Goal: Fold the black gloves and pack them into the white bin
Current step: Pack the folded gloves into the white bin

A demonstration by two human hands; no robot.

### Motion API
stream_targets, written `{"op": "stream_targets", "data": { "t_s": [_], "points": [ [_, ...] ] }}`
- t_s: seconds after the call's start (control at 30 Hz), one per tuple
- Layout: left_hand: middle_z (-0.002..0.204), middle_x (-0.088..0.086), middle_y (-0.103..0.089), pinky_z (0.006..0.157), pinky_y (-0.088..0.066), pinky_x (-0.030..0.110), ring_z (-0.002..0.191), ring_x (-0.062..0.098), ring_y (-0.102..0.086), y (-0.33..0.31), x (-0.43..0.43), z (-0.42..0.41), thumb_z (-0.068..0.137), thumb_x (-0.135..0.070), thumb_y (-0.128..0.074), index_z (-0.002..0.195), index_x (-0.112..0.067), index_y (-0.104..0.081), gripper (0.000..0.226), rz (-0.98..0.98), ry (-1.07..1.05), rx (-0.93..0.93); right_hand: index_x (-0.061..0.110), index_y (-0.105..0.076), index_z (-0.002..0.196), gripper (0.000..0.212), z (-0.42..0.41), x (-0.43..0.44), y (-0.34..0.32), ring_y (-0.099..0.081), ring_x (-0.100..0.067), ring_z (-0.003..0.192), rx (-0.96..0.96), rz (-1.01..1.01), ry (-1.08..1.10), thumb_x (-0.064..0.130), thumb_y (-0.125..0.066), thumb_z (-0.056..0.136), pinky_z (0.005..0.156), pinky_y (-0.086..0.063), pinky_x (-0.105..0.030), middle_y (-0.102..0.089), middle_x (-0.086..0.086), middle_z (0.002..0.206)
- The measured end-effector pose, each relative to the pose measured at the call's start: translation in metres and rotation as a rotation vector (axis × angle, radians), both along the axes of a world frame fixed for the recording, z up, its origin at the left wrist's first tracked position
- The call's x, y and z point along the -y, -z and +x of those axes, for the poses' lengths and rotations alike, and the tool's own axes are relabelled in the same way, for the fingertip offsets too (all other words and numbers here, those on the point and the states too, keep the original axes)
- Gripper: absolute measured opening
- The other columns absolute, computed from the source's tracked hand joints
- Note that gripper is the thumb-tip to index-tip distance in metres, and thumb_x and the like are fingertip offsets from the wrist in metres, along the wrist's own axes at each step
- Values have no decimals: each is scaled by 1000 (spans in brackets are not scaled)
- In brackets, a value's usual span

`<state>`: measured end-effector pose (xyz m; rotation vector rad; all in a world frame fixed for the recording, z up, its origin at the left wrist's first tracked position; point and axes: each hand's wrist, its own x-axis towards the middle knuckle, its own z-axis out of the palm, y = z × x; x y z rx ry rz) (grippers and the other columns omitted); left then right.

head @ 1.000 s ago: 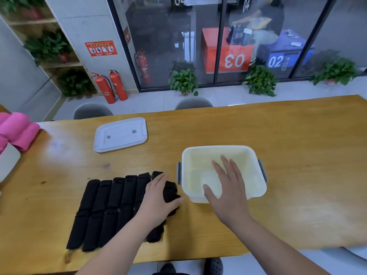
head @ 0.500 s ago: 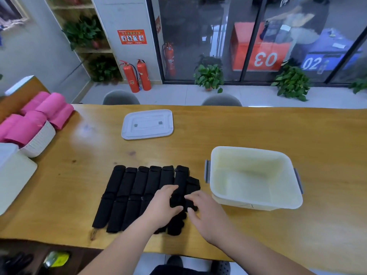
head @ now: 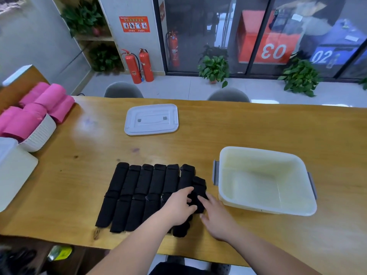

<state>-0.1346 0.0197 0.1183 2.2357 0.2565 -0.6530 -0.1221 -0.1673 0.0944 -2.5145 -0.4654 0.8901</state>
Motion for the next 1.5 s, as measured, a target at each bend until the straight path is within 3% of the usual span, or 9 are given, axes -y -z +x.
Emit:
{"op": "stream_targets", "data": {
  "t_s": [0.2, 0.37, 0.47, 0.6, 0.7, 0.83, 1.03, 1.13, 1.5],
  "points": [
    [163, 4, -46, 111, -48, 32, 133, 16, -59, 0, 15, 13, 102, -23, -68, 168, -21, -25, 79, 5, -28, -65, 38, -15, 167, 66, 3, 6, 3, -2, -24, 162, -44, 36, 16, 29, -47, 110, 129, -14, -39, 1, 12, 176],
    [154, 5, -55, 112, -49, 36, 135, 22, -57, 2, 22, 19, 99, -17, -68, 163, -18, -37, 71, -42, -187, -94, 37, -20, 166, 65, 4, 10, 7, -2, -21, 162, -145, 135, 116, 21, -47, 110, 129, -9, -37, -1, 16, 175],
    [141, 2, -65, 102, -52, 31, 122, 19, -62, 1, 25, 20, 97, -12, -69, 155, -16, -49, 61, -51, -234, -68, 37, -27, 165, 66, 4, 13, 7, -13, -16, 161, -204, 213, 207, 15, -51, 108, 130, -21, -38, -6, 18, 174],
    [98, -15, -65, 89, -53, 31, 100, 16, -64, 1, 26, 18, 97, -10, -70, 115, -25, -69, 23, -104, -324, -27, 37, -33, 163, 66, 2, 16, -1, -31, -13, 154, -273, 318, 296, 10, -53, 107, 124, -31, -33, -12, 21, 172],
    [94, -8, -69, 90, -60, 37, 94, 19, -68, -6, 27, 19, 95, -11, -74, 87, -36, -61, 30, -220, -432, -31, 38, -34, 162, 66, -1, 16, -8, -39, -7, 145, -299, 369, 323, 10, -54, 106, 120, -35, -30, -14, 24, 170],
    [98, 5, -77, 92, -61, 48, 91, 28, -73, -11, 18, 15, 96, -12, -76, 105, -21, -75, 13, -372, -523, -47, 38, -35, 162, 67, -4, 11, -18, -39, -4, 142, -299, 422, 316, 8, -55, 106, 116, -31, -24, -16, 25, 169],
    [96, -4, -82, 74, -59, 30, 86, 15, -77, -25, -4, 14, 96, -9, -77, 115, -16, -75, 21, -466, -606, -43, 38, -31, 163, 67, -3, -4, -36, -34, 0, 144, -276, 460, 260, 9, -53, 107, 114, -27, -18, -15, 32, 163],
    [95, -5, -82, 70, -59, 26, 81, 7, -78, -35, -15, 14, 97, -6, -75, 112, -16, -74, 19, -505, -625, -35, 42, -29, 163, 68, 1, -14, -42, -20, 1, 154, -229, 457, 222, 12, -53, 107, 126, -23, -26, -11, 34, 166],
    [120, 4, -79, 99, -61, 46, 112, 23, -76, -70, -53, 37, 96, -14, -79, 132, -13, -70, 38, -665, -632, 62, 45, -27, 163, 60, 29, -45, -86, -13, 5, 156, -10, 521, 193, 29, -49, 110, 125, -16, -23, -11, 33, 168]
  ]
}}
